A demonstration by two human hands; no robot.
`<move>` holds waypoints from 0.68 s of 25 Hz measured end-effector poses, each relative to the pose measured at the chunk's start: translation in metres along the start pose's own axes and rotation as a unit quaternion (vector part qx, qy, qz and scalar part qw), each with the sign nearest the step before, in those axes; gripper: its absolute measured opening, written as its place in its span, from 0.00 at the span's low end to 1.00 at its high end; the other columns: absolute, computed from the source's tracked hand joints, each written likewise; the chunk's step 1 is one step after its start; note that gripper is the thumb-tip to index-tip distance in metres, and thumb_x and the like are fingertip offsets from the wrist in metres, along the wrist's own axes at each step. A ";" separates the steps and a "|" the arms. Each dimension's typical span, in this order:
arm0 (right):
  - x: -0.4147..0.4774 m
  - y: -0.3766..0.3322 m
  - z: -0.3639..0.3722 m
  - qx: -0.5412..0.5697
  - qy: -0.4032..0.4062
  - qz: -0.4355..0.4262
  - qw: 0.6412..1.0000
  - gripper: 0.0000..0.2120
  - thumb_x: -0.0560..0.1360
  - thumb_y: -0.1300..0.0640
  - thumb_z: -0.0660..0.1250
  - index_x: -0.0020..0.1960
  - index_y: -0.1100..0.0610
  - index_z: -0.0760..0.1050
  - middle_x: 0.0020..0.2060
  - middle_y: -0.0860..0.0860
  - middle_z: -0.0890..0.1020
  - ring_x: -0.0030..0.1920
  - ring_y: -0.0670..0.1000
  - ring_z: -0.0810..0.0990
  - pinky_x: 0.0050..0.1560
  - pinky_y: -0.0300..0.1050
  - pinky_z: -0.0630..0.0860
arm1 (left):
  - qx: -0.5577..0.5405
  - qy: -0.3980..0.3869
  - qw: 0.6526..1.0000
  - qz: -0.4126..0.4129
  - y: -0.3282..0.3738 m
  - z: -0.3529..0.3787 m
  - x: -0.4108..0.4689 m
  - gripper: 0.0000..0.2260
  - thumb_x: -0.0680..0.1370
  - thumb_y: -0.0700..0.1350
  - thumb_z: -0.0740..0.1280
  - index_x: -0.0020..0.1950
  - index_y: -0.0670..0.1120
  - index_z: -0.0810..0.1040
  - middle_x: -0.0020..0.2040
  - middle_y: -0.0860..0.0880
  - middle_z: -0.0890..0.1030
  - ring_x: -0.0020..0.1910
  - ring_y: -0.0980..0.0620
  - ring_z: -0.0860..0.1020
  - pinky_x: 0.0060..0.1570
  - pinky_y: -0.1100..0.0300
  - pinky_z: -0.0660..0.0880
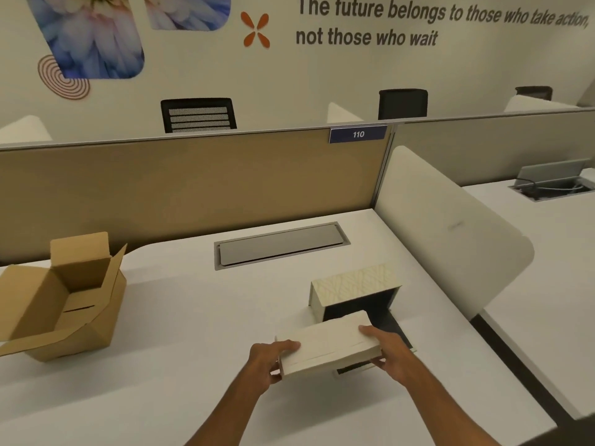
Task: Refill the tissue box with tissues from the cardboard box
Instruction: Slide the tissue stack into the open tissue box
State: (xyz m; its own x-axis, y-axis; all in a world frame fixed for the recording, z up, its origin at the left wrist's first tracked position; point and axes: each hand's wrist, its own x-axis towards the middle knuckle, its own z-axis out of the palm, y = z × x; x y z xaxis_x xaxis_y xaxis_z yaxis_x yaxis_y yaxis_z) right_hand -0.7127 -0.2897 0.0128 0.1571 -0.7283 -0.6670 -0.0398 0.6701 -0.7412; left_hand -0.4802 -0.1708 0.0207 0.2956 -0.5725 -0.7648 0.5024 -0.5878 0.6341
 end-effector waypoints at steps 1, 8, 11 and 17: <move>0.006 -0.002 -0.011 -0.004 0.000 0.006 1.000 0.17 0.69 0.57 0.75 0.54 0.60 0.74 0.53 0.60 0.78 0.57 0.60 0.76 0.52 0.52 0.78 | -0.001 0.004 1.000 0.000 -0.002 0.011 0.003 0.27 0.62 0.37 0.80 0.58 0.35 0.75 0.53 0.37 0.81 0.50 0.39 0.79 0.41 0.50 0.77; 0.056 -0.033 -0.074 -0.061 -0.008 0.030 0.998 0.15 0.69 0.57 0.74 0.50 0.59 0.73 0.46 0.57 0.78 0.46 0.56 0.77 0.49 0.51 0.77 | 0.007 0.052 0.999 0.001 -0.009 0.091 0.018 0.28 0.63 0.41 0.81 0.59 0.34 0.75 0.56 0.37 0.81 0.53 0.39 0.80 0.51 0.45 0.80; 0.074 -0.041 -0.087 -0.077 -0.014 0.033 0.996 0.15 0.70 0.57 0.74 0.52 0.60 0.73 0.45 0.57 0.78 0.45 0.55 0.77 0.42 0.48 0.78 | 0.003 0.075 0.997 -0.005 -0.012 0.109 0.025 0.26 0.65 0.41 0.80 0.58 0.34 0.75 0.55 0.37 0.81 0.52 0.40 0.80 0.54 0.44 0.80; 0.108 -0.045 -0.096 -0.107 -0.018 0.043 0.993 0.21 0.69 0.55 0.74 0.57 0.61 0.71 0.50 0.58 0.77 0.56 0.60 0.75 0.55 0.53 0.77 | -0.011 0.133 0.991 -0.009 -0.009 0.133 0.041 0.26 0.66 0.41 0.79 0.59 0.35 0.75 0.56 0.37 0.80 0.54 0.39 0.79 0.56 0.45 0.79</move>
State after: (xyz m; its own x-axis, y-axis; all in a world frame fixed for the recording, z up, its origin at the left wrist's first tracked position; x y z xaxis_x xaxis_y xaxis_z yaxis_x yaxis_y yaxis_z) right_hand -0.7884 -0.4117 -0.0333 0.1794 -0.6619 -0.7278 -0.2620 0.6809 -0.6839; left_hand -0.5810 -0.2649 -0.0010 0.4882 -0.3890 -0.7812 0.5270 -0.5821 0.6192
